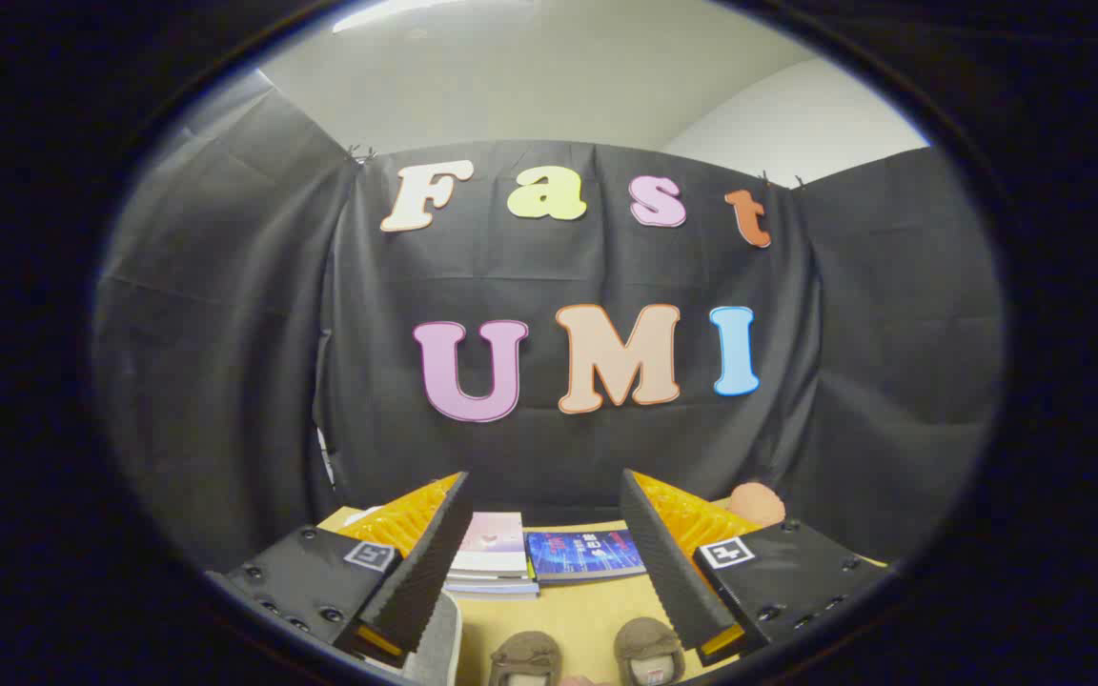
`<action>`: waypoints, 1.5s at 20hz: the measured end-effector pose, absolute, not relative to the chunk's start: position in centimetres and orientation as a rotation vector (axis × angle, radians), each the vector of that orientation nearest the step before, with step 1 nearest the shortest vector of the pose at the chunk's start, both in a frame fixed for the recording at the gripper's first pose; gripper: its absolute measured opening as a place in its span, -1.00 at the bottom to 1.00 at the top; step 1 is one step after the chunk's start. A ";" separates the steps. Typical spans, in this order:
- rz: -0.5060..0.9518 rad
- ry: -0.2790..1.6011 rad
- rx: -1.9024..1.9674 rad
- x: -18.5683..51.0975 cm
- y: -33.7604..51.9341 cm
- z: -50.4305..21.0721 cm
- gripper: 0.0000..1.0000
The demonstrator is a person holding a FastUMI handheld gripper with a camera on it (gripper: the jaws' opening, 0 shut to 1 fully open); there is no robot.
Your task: Open the storage box then place both shoes into the box .Put the left shoe in first, then the right shoe, with the right side of both shoes facing outward in a uniform manner.
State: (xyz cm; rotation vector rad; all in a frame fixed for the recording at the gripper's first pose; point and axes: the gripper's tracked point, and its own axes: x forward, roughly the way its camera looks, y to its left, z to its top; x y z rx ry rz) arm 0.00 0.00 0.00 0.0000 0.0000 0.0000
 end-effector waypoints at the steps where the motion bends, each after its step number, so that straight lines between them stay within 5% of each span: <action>1: 0.003 0.001 0.003 0.1 0.1 0.0 0.98; 15: 0.027 0.061 0.015 0.7 1.0 -2.4 0.98; 30: 0.259 0.585 0.166 -4.6 8.1 -22.1 1.00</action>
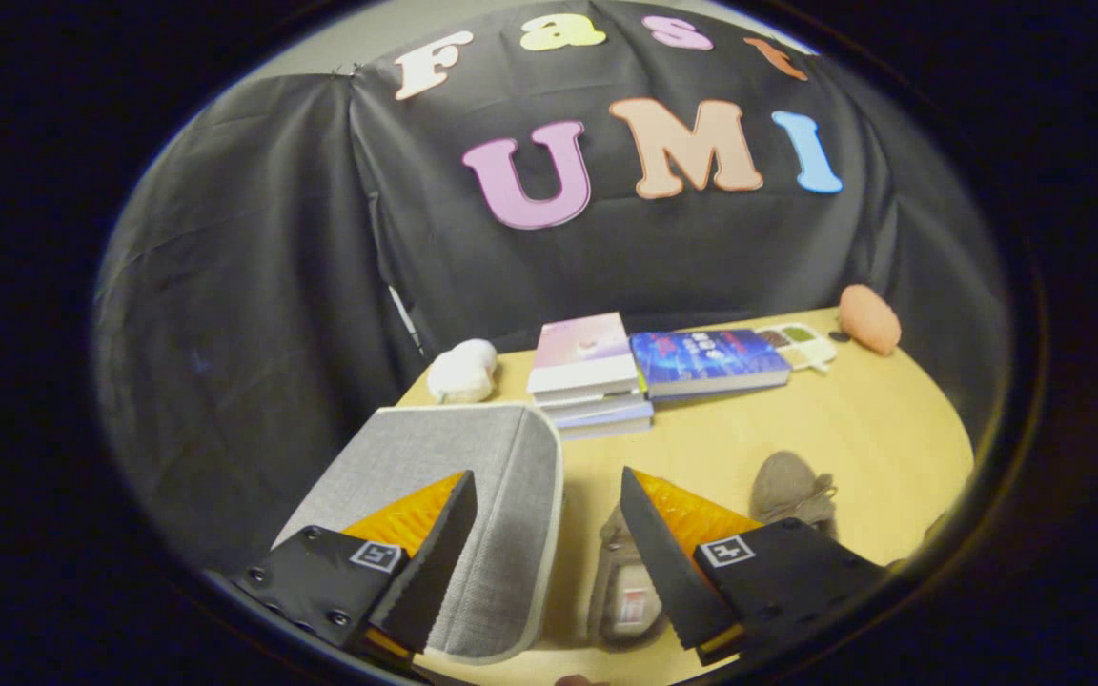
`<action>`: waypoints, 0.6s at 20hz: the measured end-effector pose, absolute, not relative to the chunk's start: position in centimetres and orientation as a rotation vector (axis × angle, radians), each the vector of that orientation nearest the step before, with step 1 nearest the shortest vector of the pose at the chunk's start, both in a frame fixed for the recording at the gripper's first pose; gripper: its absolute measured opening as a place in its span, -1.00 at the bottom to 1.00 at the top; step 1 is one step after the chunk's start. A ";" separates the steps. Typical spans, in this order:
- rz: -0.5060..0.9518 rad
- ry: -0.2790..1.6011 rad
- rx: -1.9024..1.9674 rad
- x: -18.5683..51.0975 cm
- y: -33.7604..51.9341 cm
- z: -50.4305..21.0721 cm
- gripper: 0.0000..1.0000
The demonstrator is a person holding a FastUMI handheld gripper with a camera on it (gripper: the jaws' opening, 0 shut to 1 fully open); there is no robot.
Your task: Open the storage box then place both shoes into the box .Put the left shoe in first, then the right shoe, with the right side of both shoes facing outward in a uniform manner.
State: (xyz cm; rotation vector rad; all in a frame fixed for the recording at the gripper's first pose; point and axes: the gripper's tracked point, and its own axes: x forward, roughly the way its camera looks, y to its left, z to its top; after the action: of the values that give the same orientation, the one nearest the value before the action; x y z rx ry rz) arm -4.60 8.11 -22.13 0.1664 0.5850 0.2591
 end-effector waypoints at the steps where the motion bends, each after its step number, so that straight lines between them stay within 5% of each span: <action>1: 0.269 0.608 0.173 -4.7 8.6 -22.8 1.00; 12: 0.285 0.826 0.673 -6.1 9.1 -27.5 1.00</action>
State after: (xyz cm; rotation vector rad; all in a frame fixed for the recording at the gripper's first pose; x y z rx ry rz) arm -6.12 9.14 -27.50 0.6734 0.8261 0.2848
